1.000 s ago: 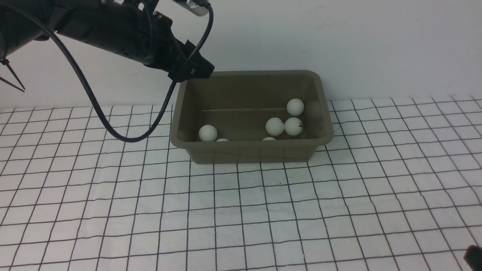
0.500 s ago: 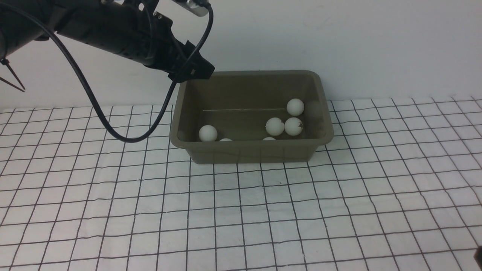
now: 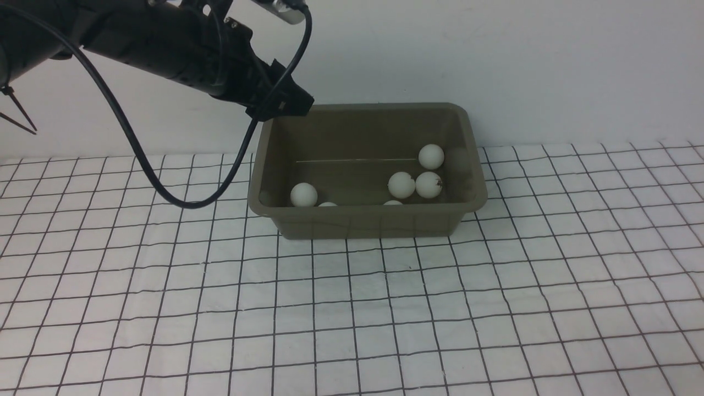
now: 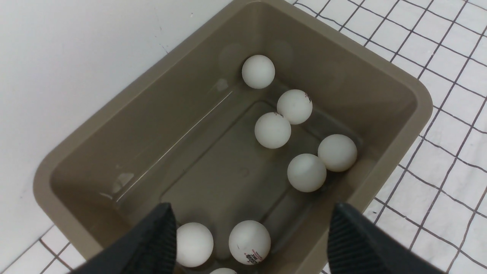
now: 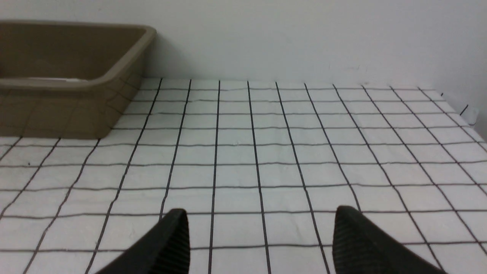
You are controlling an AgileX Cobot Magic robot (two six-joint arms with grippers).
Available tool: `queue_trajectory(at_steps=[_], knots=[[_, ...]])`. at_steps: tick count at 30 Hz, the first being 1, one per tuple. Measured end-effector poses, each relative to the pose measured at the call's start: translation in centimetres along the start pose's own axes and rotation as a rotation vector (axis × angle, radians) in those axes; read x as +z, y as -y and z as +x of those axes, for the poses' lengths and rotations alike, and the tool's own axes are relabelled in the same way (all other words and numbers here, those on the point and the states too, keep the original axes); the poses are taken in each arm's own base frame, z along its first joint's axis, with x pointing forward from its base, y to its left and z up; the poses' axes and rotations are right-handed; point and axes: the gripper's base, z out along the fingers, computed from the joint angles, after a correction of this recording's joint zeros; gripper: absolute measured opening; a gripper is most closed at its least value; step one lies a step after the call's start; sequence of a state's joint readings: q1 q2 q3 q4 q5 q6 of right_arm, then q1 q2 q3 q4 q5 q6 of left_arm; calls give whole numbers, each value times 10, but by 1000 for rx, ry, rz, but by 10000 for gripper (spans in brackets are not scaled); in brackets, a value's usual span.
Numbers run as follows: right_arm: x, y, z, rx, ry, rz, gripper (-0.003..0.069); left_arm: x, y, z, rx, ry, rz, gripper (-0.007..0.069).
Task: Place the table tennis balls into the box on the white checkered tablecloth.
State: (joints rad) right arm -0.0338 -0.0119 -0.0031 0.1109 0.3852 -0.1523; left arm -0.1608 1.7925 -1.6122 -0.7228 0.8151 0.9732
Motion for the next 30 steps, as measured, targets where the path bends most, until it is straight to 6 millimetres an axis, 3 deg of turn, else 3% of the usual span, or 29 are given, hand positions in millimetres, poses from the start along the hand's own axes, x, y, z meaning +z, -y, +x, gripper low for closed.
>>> queue_trajectory(at_steps=[3,21,30], knots=[[2,-1,8,2,-32,-3,462,0,0,0,0,0,0,478],[2,-1,8,8,-30,-5,462,0,1,-1,-11,9,6,478],[2,-1,8,8,-30,-5,462,-1,11,-9,-131,89,132,478]])
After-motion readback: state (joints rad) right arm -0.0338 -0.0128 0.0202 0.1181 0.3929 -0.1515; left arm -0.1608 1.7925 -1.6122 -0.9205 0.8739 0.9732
